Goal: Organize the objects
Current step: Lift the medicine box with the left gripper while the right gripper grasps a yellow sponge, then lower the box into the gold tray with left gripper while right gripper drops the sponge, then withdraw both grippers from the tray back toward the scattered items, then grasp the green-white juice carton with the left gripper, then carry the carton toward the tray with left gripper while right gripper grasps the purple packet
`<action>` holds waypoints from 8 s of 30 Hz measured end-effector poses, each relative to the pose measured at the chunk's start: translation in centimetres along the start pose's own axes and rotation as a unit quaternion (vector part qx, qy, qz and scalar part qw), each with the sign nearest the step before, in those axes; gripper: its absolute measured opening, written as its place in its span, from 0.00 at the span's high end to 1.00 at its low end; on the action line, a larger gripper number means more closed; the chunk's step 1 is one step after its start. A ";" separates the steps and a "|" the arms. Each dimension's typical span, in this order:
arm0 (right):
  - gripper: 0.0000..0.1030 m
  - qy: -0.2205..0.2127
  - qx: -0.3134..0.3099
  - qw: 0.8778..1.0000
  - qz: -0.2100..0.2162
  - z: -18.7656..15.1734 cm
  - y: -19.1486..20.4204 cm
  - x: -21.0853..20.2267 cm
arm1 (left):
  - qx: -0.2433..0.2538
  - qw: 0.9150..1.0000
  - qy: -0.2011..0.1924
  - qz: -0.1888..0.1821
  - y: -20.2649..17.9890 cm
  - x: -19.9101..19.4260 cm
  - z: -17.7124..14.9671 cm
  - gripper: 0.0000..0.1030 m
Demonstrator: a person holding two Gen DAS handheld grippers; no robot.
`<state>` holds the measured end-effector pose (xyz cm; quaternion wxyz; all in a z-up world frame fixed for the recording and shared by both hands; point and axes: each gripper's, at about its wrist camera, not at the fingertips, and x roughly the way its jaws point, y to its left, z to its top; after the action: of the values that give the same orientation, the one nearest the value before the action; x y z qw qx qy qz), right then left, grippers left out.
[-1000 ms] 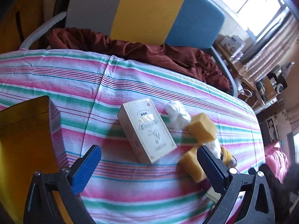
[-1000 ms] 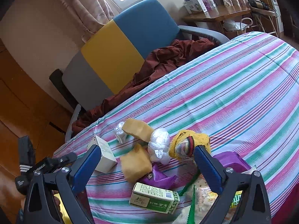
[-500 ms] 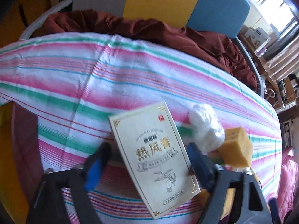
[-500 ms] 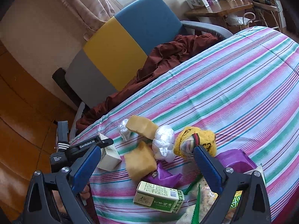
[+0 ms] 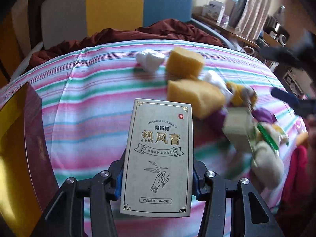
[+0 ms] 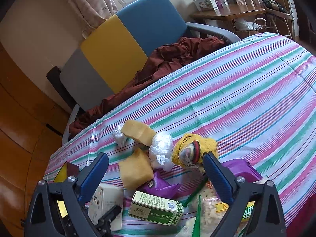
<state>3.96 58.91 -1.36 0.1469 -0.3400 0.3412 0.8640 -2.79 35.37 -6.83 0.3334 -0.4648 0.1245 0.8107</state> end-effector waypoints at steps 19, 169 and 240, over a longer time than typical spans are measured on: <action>0.10 0.089 -0.251 0.961 -0.070 2.4 8.3 7.8 | 0.016 0.998 -0.051 -0.021 0.6 0.9 -2.0 0.49; 0.15 -0.076 0.145 0.981 -0.103 -2.4 -7.5 -6.3 | -0.019 0.993 -0.092 0.068 7.6 -13.8 -7.2 0.10; 0.15 0.000 0.162 0.984 -0.070 -2.0 -8.2 -3.1 | 0.126 0.989 -0.028 -0.065 -4.1 -1.7 -5.0 0.71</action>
<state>11.16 63.37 -4.34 0.2602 -0.3347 0.4524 0.7846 3.77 35.17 -7.67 0.4447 -0.4032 0.1861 0.7779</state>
